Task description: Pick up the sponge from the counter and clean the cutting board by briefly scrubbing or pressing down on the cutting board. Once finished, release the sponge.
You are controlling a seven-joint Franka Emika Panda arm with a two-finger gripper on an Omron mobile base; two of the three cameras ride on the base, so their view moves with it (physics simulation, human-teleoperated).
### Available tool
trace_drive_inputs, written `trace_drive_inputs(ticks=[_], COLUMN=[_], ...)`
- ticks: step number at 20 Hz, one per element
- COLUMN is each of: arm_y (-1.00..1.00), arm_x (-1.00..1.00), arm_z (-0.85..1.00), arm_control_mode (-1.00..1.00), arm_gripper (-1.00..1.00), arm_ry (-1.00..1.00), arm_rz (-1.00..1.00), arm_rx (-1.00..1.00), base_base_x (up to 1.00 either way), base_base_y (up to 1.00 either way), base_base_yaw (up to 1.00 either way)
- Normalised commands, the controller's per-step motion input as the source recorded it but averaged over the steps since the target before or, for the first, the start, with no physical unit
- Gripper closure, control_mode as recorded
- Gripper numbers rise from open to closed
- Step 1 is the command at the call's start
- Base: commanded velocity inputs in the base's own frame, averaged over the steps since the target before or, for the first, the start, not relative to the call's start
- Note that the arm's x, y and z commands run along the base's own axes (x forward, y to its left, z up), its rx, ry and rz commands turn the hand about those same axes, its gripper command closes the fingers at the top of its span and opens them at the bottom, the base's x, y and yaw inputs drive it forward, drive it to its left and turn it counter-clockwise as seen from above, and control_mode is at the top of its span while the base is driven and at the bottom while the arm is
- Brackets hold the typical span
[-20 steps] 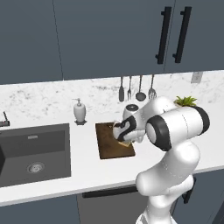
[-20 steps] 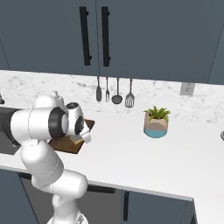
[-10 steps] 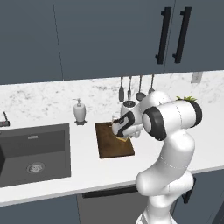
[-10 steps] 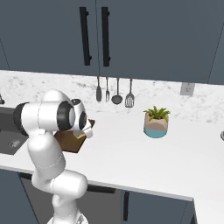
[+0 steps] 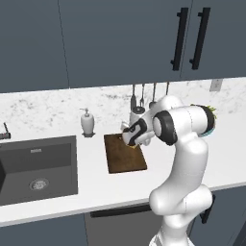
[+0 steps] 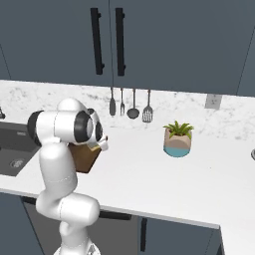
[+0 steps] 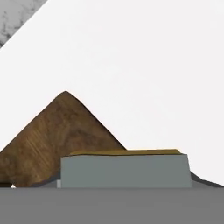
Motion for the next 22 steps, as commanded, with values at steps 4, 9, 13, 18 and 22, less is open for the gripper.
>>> trace_drive_inputs(ticks=[4, 9, 13, 18, 22], arm_y=[0.0, 0.03, 0.19, 0.39, 0.36], arm_x=[0.53, 0.33, 0.3, 0.11, 0.0], arm_z=[-0.13, -0.09, 0.0, 0.0, 0.0], arm_control_mode=[-1.0, -1.0, -1.0, -1.0, -1.0], arm_gripper=[1.0, 1.0, 1.0, 1.0, 1.0], arm_ry=[-0.06, -0.07, -0.02, 0.0, -0.01], arm_rz=[-0.05, -0.05, -0.04, 0.0, 0.0], arm_rx=[0.0, 0.0, 0.0, 0.0, -0.03], base_base_x=[0.0, 0.0, 0.0, 0.0, 0.0], base_base_y=[0.0, 0.0, 0.0, 0.0, 0.0], base_base_yaw=[0.0, 0.0, 0.0, 0.0, 0.0])
